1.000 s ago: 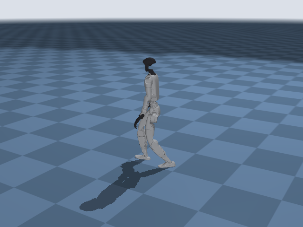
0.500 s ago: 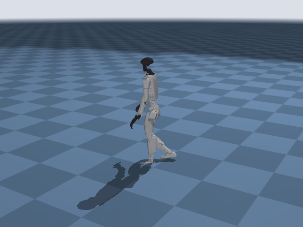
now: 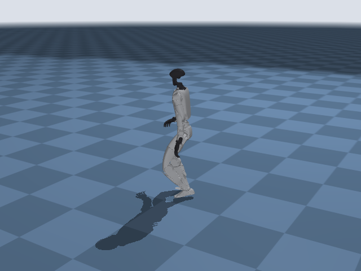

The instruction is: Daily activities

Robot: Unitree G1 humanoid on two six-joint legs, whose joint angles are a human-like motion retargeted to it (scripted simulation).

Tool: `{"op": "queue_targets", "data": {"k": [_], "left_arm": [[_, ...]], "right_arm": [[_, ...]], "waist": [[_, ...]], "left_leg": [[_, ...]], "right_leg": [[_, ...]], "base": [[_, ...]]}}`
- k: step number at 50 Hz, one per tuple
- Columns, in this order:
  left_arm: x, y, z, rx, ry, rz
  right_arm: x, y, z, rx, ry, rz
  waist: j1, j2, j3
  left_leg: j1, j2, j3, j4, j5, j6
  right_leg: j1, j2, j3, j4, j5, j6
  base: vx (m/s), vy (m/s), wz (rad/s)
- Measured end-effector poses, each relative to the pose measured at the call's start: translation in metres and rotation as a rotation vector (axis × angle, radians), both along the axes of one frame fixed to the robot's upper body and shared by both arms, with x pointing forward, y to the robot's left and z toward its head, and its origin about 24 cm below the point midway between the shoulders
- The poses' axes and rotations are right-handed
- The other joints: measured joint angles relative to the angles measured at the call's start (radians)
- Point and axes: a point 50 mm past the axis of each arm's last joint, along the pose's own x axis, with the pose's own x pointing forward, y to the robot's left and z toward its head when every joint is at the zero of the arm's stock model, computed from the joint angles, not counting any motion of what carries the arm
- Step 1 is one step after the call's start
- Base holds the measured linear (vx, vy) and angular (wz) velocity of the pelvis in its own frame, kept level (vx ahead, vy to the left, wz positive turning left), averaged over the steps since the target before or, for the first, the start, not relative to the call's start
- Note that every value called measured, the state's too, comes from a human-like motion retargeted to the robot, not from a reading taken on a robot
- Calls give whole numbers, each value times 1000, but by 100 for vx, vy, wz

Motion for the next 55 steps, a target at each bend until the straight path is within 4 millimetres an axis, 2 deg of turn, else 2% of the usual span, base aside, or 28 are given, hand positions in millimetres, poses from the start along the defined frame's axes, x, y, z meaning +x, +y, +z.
{"op": "queue_targets", "data": {"k": [2,4,7,10,12,13,15,18,20,23,25,27,30,35,40,43,45,50,55], "left_arm": [[15,-3,1,-18,-30,-28],[27,-9,0,-42,-69,-44],[51,-20,2,-86,-153,-76],[87,-35,9,-140,-275,-143],[115,-46,18,-172,-371,-210],[127,-52,23,-186,-417,-243],[160,-61,40,-203,-530,-324],[190,-73,59,-218,-657,-410],[215,-74,79,-198,-747,-465],[221,-77,84,-192,-785,-479],[224,-71,87,-161,-794,-474],[219,-63,81,-128,-765,-446],[199,-48,65,-81,-674,-381],[147,-20,33,8,-454,-239],[93,-8,12,32,-250,-124],[71,-8,5,15,-170,-69],[62,-10,2,-5,-137,-37],[55,-15,-1,-61,-117,37],[64,-19,1,-113,-178,100]], "right_arm": [[-16,-11,-7,-12,63,-54],[-33,-17,-14,-22,125,-93],[-53,-24,-22,-27,196,-144],[-64,-27,-27,-17,236,-177],[-66,-25,-29,-1,250,-183],[-67,-22,-30,11,257,-181],[-60,-19,-30,40,250,-177],[-57,-8,-34,76,260,-138],[-44,2,-32,116,248,-110],[-44,13,-37,142,273,-65],[-37,21,-37,166,278,-29],[-33,28,-37,187,289,2],[-29,35,-37,210,299,32],[-19,42,-34,247,293,61],[-15,41,-32,270,277,41],[-16,37,-32,280,276,17],[-17,34,-32,286,277,0],[-20,25,-31,297,267,-53],[-15,13,-23,293,208,-103]], "waist": [[69,131,-6],[77,186,-14],[59,241,-29],[20,260,-42],[-3,251,-49],[-7,255,-48],[-31,208,-65],[-33,186,-53],[-52,116,-71],[-47,77,-51],[-49,47,-44],[-51,16,-37],[-54,-28,-23],[-68,-74,-7],[-78,-91,20],[-81,-84,33],[-80,-77,40],[-73,-51,45],[-61,-23,36]], "left_leg": [[14,173,-89,137,-29,-46],[77,211,-123,156,-14,-82],[189,198,-138,66,0,-133],[287,116,-120,-137,-20,-164],[325,42,-105,-283,-49,-167],[328,32,-101,-314,-77,-168],[361,-93,-77,-512,-72,-136],[353,-130,-51,-556,-113,-122],[395,-274,-56,-801,-21,-82],[397,-308,-46,-821,2,-82],[408,-352,-57,-883,28,-66],[426,-390,-65,-950,72,-56],[448,-430,-69,-1008,120,-48],[532,-488,-97,-1170,205,-26],[573,-500,-103,-1202,223,-22],[583,-494,-107,-1201,218,-21],[586,-490,-111,-1201,215,-21],[585,-476,-120,-1199,207,-20],[580,-468,-128,-1199,197,-15]], "right_leg": [[38,172,-39,-150,96,-36],[40,218,-57,-209,147,-43],[32,238,-87,-272,206,-36],[8,198,-117,-295,241,-6],[-25,147,-134,-282,250,21],[-44,133,-145,-264,256,31],[-95,44,-140,-252,260,60],[-152,-16,-145,-189,281,86],[-222,-104,-110,-174,310,115],[-275,-158,-77,-95,368,135],[-314,-186,-49,-61,410,151],[-350,-212,-17,-18,458,163],[-396,-242,32,66,521,169],[-445,-245,110,181,611,192],[-460,-225,168,256,660,213],[-460,-215,182,267,653,214],[-460,-209,187,259,636,212],[-468,-194,197,202,634,215],[-482,-180,203,125,626,221]], "base": [[-31,-1,-111],[-31,2,-30],[-29,7,29],[-27,12,64],[-30,14,63],[-32,16,58],[-30,18,73],[-35,17,42],[-27,20,69],[-32,14,27],[-22,17,24],[-21,14,22],[-19,10,15],[-9,10,6],[-4,6,1],[0,2,0],[3,1,3],[9,0,11],[16,-5,11]]}}
